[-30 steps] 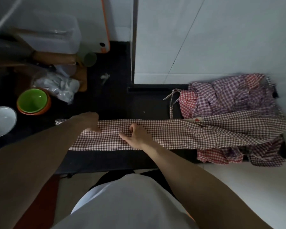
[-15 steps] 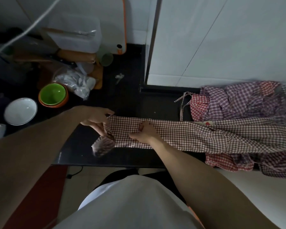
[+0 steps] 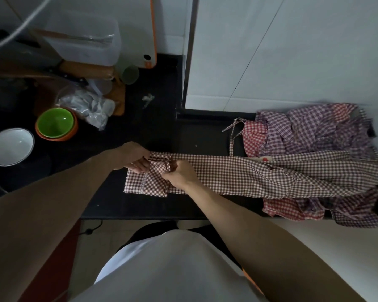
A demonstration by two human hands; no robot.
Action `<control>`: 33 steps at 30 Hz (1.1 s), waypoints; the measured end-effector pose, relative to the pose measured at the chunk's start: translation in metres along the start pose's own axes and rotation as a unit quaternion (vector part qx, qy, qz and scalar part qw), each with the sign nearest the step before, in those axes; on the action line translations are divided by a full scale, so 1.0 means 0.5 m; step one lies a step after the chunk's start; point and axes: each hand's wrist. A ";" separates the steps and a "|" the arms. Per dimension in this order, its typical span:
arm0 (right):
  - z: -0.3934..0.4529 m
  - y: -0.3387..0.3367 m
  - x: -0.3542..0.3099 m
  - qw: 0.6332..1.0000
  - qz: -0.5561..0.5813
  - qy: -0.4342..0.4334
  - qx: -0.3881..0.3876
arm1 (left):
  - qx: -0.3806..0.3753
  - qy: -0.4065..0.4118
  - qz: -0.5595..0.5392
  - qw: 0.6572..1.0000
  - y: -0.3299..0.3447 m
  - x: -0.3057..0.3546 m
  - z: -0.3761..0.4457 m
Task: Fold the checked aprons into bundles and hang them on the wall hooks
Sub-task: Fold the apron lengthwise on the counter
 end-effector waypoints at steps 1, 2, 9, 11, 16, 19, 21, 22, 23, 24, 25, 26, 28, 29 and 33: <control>0.005 0.003 0.006 1.000 0.006 0.007 0.007 | 0.016 0.007 0.048 0.999 -0.005 -0.001 -0.003; 0.006 0.002 0.008 1.000 0.018 0.010 0.011 | 0.040 0.014 0.100 0.994 -0.012 -0.004 -0.005; 0.015 0.008 0.007 0.994 0.085 0.008 0.061 | 0.040 -0.049 0.097 0.993 -0.051 -0.053 -0.004; 0.016 0.015 0.010 0.993 0.075 -0.018 0.090 | 0.013 -0.058 0.050 0.997 -0.047 -0.059 -0.006; 0.007 0.020 0.019 0.989 -0.036 -0.067 0.129 | -0.002 -0.037 0.032 0.999 -0.037 -0.045 -0.013; 0.000 0.018 0.020 0.990 -0.035 -0.073 0.120 | -0.021 -0.014 0.031 0.999 -0.040 -0.029 -0.021; -0.001 0.019 0.018 0.989 -0.037 -0.075 0.121 | -0.030 -0.007 0.051 0.998 -0.041 -0.020 -0.026; -0.002 0.020 0.015 0.989 -0.034 -0.076 0.124 | -0.034 -0.004 0.056 0.998 -0.041 -0.015 -0.027; -0.004 0.020 0.012 0.988 -0.025 -0.078 0.127 | -0.037 -0.004 0.057 0.998 -0.041 -0.012 -0.029; -0.006 0.022 0.010 0.988 -0.017 -0.083 0.129 | -0.040 -0.005 0.057 0.998 -0.041 -0.010 -0.030; -0.008 0.024 0.009 0.987 -0.011 -0.093 0.128 | -0.042 -0.008 0.057 0.997 -0.043 -0.008 -0.030; -0.012 0.027 0.008 0.987 -0.012 -0.104 0.123 | -0.040 -0.011 0.058 0.997 -0.046 -0.010 -0.026; -0.021 0.034 0.008 0.985 -0.030 -0.131 0.107 | -0.025 -0.022 0.057 0.998 -0.051 -0.017 -0.021; -0.024 0.037 0.010 0.983 -0.041 -0.148 0.104 | -0.013 -0.029 0.055 0.998 -0.052 -0.023 -0.018; -0.026 0.040 0.012 0.977 -0.093 -0.165 0.100 | 0.022 -0.051 0.046 0.997 -0.046 -0.045 -0.013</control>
Point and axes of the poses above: each hand's wrist, its own z-axis towards the middle knuckle, its own y-axis out of the palm, x = y × z, and after that the axes turned 5 degrees about y, right-handed
